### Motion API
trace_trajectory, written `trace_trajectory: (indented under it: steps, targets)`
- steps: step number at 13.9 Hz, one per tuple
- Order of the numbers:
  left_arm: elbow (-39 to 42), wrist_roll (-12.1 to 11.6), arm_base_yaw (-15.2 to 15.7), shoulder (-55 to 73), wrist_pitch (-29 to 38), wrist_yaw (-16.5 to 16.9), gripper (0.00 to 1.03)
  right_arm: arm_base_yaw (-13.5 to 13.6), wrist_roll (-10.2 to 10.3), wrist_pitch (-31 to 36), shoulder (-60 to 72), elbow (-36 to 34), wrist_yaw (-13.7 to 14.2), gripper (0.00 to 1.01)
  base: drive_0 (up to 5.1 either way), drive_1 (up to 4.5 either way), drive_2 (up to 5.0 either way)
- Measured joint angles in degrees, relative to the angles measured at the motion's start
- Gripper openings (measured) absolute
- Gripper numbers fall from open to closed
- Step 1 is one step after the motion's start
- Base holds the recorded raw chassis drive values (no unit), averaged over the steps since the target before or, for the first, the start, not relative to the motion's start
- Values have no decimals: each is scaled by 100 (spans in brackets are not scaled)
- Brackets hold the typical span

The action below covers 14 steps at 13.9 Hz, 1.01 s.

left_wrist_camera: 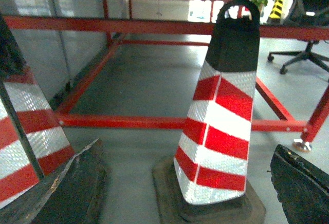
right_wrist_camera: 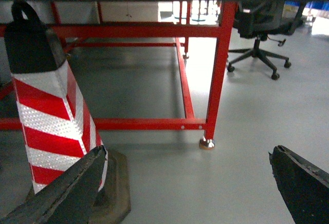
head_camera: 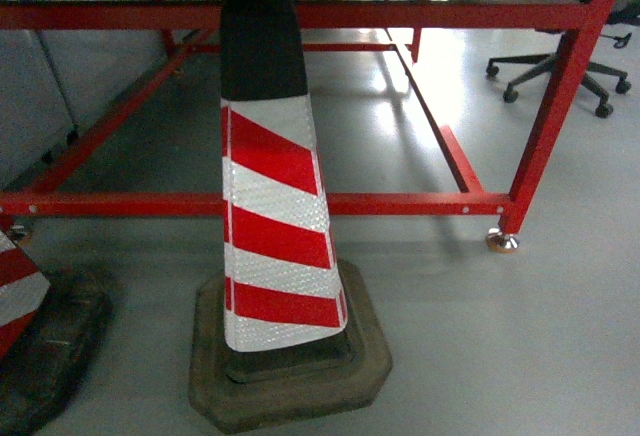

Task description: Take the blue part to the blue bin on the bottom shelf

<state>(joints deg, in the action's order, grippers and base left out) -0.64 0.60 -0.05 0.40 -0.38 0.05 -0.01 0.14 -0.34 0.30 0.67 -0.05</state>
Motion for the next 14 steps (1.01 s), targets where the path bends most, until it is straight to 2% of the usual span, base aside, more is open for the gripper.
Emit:
trace_trajectory:
  steps: [14]
  targets:
    - [0,-63,0,0,15,-7,98,0,0,-2,0,0,4,98,0,0,0]
